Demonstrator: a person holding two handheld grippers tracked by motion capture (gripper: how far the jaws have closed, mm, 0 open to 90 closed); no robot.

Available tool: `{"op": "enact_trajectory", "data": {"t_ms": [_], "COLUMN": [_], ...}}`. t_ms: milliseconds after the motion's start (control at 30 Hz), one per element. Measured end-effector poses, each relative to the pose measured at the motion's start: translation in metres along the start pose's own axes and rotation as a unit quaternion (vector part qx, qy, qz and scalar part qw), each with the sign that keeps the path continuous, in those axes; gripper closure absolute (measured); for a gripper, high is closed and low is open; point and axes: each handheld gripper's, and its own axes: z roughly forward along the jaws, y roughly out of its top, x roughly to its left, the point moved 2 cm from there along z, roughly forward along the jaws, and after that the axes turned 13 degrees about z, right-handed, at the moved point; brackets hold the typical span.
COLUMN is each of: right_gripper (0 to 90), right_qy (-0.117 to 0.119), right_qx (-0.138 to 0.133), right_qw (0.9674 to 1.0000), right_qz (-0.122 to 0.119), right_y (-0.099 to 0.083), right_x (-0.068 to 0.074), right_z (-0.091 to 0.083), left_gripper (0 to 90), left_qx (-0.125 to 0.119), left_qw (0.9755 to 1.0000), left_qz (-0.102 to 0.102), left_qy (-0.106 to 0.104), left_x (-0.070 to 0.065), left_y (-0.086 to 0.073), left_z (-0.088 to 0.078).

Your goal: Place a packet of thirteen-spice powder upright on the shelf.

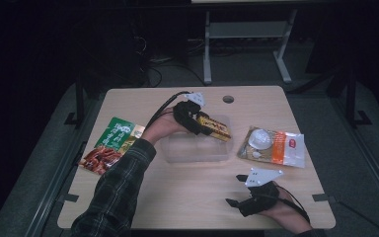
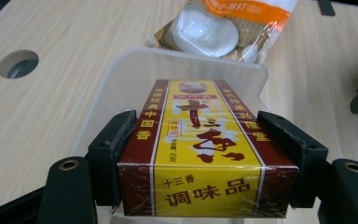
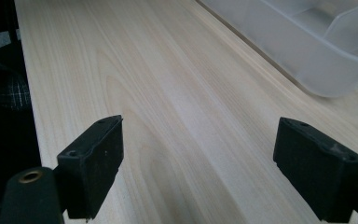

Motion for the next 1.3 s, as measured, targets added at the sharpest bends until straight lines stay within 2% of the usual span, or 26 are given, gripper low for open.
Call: {"op": "enact_trajectory", "data": {"t_ms": [200,433,833,867,1033,1300], "right_gripper": [15.5,15.5,15.5,15.5,15.5,15.5], "right_qy": [-0.001,0.0,0.002,0.002,0.003,0.004], "right_qx": [-0.001,0.0,0.001,0.001,0.001,0.004], "right_qw": [1.0,1.0,1.0,1.0,1.0,1.0], "right_qz": [0.0,0.0,0.0,0.0,0.0,-0.002], "right_y": [0.0,0.0,0.0,0.0,0.0,-0.001], "right_x": [0.0,0.001,0.0,0.0,0.001,0.002], "right_z": [0.0,0.0,0.0,0.0,0.0,0.001], "left_gripper": [31.1,31.2,31.3,31.3,31.2,31.2], "left_qx": [-0.014,-0.017,-0.024,-0.022,-0.032,-0.033], "left_qw": [0.9998,0.9997,0.9996,0.9996,0.9994,0.9994], "left_qz": [0.007,0.011,0.01,0.014,0.008,0.001], "left_qy": [0.008,0.011,0.005,0.004,0.003,-0.006], "left_x": [0.002,0.003,0.006,0.007,0.009,0.007], "left_y": [0.01,0.017,0.028,0.03,0.035,0.038], "left_z": [-0.004,-0.003,0.009,0.012,0.021,0.039]}}
